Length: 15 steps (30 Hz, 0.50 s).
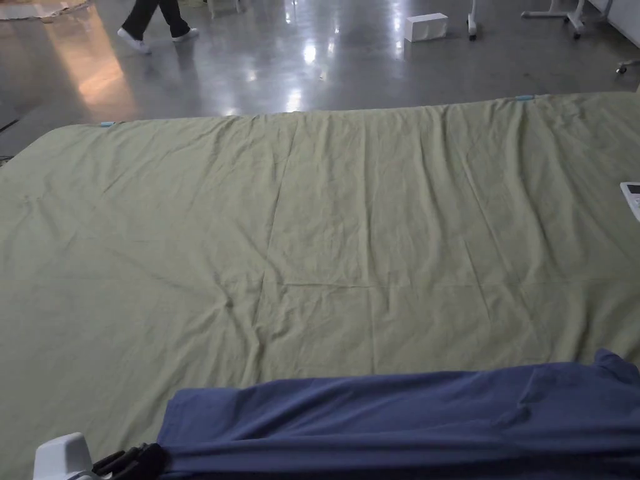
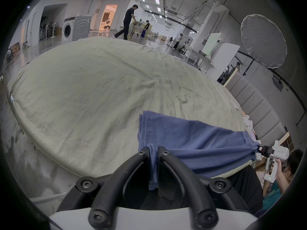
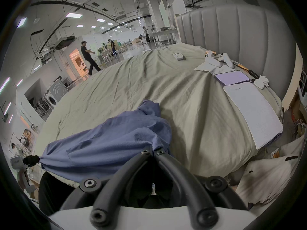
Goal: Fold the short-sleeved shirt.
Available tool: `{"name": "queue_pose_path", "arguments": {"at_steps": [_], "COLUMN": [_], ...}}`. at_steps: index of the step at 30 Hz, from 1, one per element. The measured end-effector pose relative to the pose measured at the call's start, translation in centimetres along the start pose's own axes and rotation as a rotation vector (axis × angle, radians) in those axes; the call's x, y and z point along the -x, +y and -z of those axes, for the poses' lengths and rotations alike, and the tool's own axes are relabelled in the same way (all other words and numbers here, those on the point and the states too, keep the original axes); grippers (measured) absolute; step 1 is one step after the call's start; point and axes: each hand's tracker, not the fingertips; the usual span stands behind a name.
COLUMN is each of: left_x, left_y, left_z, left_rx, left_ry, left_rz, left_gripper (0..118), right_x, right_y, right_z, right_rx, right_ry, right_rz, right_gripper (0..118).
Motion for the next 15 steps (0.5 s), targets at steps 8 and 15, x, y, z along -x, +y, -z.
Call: {"name": "queue_pose_path", "arguments": {"at_steps": [8,15], "left_x": [0.7,-5.2], "left_y": [-0.8,3.5], "left_z": [-0.1,-12.8], "left_rx": [-0.039,-0.427], "left_ry": [0.11,0.233], "left_rz": [-0.01,0.229], "left_gripper": [78,80], "right_x": [0.5,4.8], "right_y": [-1.3,1.9], "right_z": [0.0,-11.3], "right_rx": [0.022,-0.288], "right_ry": [-0.057,0.033], "right_rz": [-0.131,-0.152], "right_gripper": [70,69]}}
